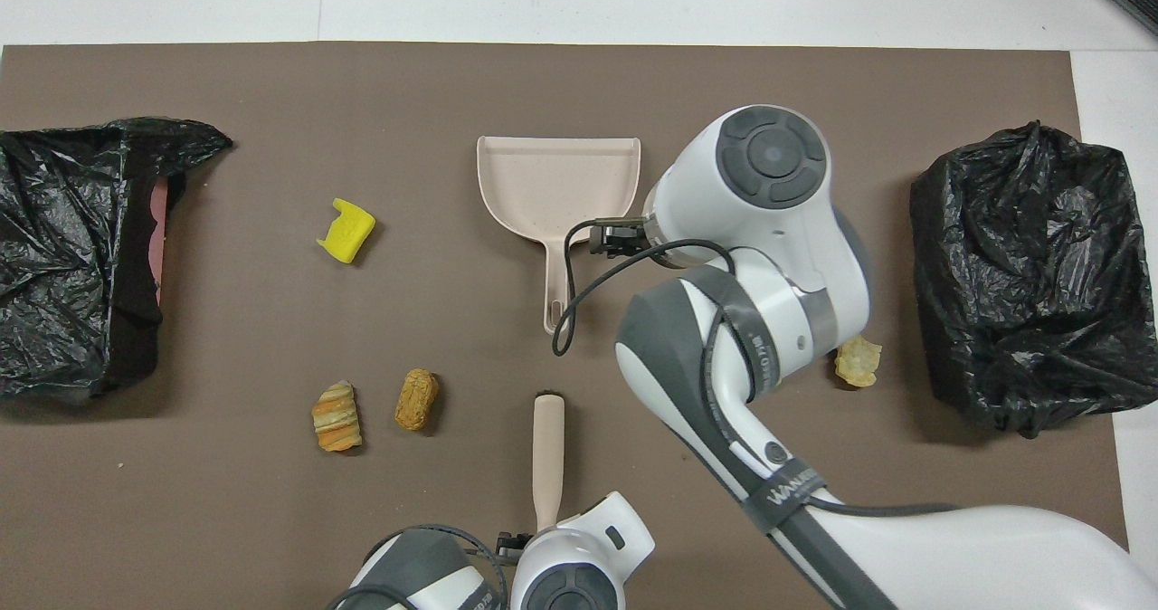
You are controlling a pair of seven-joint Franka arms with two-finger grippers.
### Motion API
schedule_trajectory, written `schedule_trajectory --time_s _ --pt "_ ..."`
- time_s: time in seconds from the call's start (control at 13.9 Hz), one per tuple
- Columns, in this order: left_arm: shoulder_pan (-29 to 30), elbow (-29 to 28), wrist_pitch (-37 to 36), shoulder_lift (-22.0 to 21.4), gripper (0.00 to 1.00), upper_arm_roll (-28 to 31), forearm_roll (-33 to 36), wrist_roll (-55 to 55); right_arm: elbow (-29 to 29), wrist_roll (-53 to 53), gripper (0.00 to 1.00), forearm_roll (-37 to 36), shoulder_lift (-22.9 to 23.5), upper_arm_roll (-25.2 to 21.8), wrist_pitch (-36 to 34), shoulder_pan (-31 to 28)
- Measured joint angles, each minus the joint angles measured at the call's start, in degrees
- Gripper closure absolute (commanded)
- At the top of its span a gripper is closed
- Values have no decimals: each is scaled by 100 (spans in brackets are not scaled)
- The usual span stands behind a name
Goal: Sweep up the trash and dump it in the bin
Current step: 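Grasp the beige dustpan handle with the right gripper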
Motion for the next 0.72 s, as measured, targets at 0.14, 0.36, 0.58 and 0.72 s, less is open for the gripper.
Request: schedule_trajectory --time_s 0.14,0.36,0.58,0.72 --pt "-4 -63 -11 1 24 -31 0 6 180 377 0 -241 314 0 31 209" --pt "-6 -100 -11 6 41 -58 0 6 316 523 2 -337 523 0 97 364" --pt "-5 -104 -11 48 78 -50 0 19 351 523 17 -337 522 0 97 376" --pt "0 -103 -11 74 99 -32 0 42 349 524 29 -340 525 1 97 454"
